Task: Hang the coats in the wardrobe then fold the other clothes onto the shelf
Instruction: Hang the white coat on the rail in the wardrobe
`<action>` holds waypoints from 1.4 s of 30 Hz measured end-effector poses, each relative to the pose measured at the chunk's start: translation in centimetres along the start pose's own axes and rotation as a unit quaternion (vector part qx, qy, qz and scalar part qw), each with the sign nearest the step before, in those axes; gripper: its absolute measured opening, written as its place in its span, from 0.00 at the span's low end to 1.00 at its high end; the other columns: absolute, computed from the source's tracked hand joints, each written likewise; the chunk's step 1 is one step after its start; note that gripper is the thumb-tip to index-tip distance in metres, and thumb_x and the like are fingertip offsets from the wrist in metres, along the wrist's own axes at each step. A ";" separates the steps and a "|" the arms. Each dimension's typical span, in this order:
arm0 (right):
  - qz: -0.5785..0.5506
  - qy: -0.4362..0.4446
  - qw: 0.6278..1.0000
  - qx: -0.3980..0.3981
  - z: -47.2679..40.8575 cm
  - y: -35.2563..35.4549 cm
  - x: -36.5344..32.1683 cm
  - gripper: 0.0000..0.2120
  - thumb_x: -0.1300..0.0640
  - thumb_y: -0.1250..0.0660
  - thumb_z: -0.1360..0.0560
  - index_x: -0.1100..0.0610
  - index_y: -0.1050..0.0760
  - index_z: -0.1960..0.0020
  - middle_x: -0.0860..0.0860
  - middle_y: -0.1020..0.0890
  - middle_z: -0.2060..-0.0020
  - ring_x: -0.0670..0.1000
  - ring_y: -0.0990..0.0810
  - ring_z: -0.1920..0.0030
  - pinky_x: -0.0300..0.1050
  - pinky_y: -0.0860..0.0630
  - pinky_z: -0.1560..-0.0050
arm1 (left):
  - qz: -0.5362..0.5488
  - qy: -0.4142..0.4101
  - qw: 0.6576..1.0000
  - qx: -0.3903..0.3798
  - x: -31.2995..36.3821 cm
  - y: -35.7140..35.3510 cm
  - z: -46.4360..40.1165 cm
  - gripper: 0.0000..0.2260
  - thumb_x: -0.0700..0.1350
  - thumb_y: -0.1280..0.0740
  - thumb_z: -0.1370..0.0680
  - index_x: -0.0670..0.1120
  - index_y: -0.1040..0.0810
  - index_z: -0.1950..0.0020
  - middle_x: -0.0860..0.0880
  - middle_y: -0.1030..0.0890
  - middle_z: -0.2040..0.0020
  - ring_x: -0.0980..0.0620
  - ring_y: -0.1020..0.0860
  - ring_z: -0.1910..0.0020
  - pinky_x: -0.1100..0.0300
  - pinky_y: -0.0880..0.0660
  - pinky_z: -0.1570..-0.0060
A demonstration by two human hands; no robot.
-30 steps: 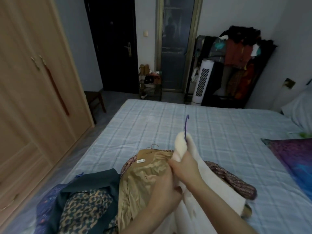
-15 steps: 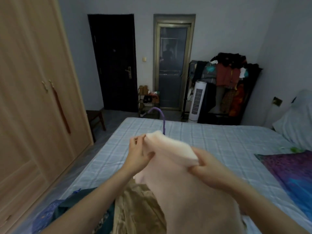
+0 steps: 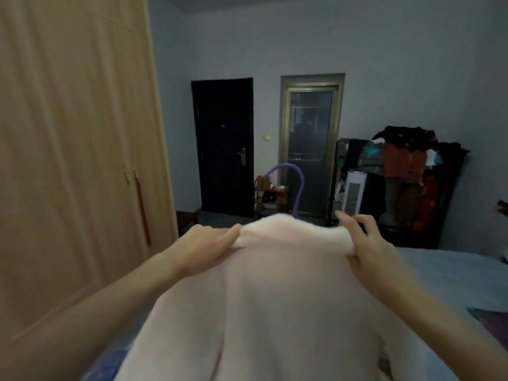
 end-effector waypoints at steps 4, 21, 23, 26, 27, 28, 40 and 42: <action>-0.014 -0.004 0.998 0.056 -2.6 -0.2 -2.7 0.26 0.58 0.30 0.26 0.56 0.38 0.33 0.56 0.34 0.40 0.57 0.23 0.65 0.42 0.33 0.74 | -0.054 0.067 0.995 -0.046 -1.6 2.4 3.1 0.18 0.50 0.52 0.20 0.46 0.40 0.31 0.49 0.21 0.43 0.42 0.20 0.51 0.52 0.32 0.63; 0.019 0.280 0.960 -0.018 -4.7 -7.4 -29.5 0.23 0.52 0.42 0.22 0.55 0.38 0.28 0.51 0.26 0.46 0.57 0.18 0.66 0.44 0.39 0.73 | -0.280 0.267 0.916 -0.104 -10.9 13.9 29.6 0.18 0.55 0.41 0.22 0.48 0.35 0.36 0.47 0.17 0.60 0.43 0.18 0.69 0.58 0.34 0.75; -0.008 0.302 0.953 -0.029 -3.7 -7.8 -33.7 0.25 0.50 0.44 0.21 0.53 0.44 0.25 0.50 0.28 0.42 0.57 0.18 0.61 0.44 0.37 0.70 | -0.305 0.283 0.904 -0.100 -11.3 15.5 33.7 0.16 0.46 0.31 0.29 0.46 0.29 0.44 0.48 0.21 0.71 0.45 0.25 0.81 0.61 0.36 0.82; -0.041 0.335 0.940 -0.044 -2.4 -8.2 -40.2 0.28 0.49 0.46 0.20 0.51 0.52 0.24 0.49 0.32 0.38 0.56 0.18 0.56 0.46 0.36 0.66 | -0.301 0.315 0.894 -0.106 -12.5 17.4 40.2 0.13 0.47 0.40 0.26 0.48 0.34 0.43 0.50 0.19 0.68 0.45 0.23 0.78 0.59 0.31 0.82; -0.056 0.341 0.937 -0.044 -2.1 -8.3 -42.4 0.28 0.48 0.46 0.20 0.50 0.52 0.24 0.48 0.32 0.37 0.55 0.19 0.56 0.46 0.37 0.66 | -0.304 0.317 0.893 -0.094 -12.5 18.4 42.1 0.12 0.48 0.41 0.26 0.48 0.34 0.44 0.50 0.19 0.68 0.46 0.23 0.78 0.59 0.30 0.82; -0.066 0.349 0.934 -0.040 -1.6 -8.3 -44.5 0.28 0.48 0.46 0.20 0.49 0.52 0.24 0.48 0.32 0.38 0.55 0.19 0.56 0.46 0.36 0.66 | -0.318 0.319 0.887 -0.097 -12.5 19.5 44.2 0.12 0.49 0.41 0.26 0.47 0.33 0.44 0.50 0.19 0.69 0.46 0.23 0.79 0.60 0.30 0.82; -0.129 0.502 0.855 0.010 7.1 -3.7 -71.5 0.19 0.51 0.48 0.18 0.50 0.42 0.27 0.51 0.30 0.41 0.58 0.18 0.51 0.50 0.26 0.58 | -0.347 0.510 0.741 -0.265 -10.5 32.7 66.9 0.20 0.56 0.52 0.17 0.51 0.47 0.26 0.50 0.22 0.37 0.43 0.20 0.44 0.53 0.27 0.54; -0.135 0.519 0.844 0.017 9.1 -3.2 -75.2 0.20 0.51 0.47 0.18 0.51 0.41 0.27 0.51 0.30 0.40 0.59 0.18 0.51 0.50 0.25 0.58 | -0.379 0.465 0.768 -0.225 -9.3 34.9 70.7 0.20 0.55 0.51 0.19 0.50 0.43 0.29 0.52 0.18 0.45 0.45 0.17 0.57 0.56 0.29 0.66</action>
Point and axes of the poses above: each hand's wrist, its own z-axis away from the middle knuckle, its own y-axis out of the back of the hand, x = y × z, the point moved 2 cm from there along -z, towards the middle knuckle
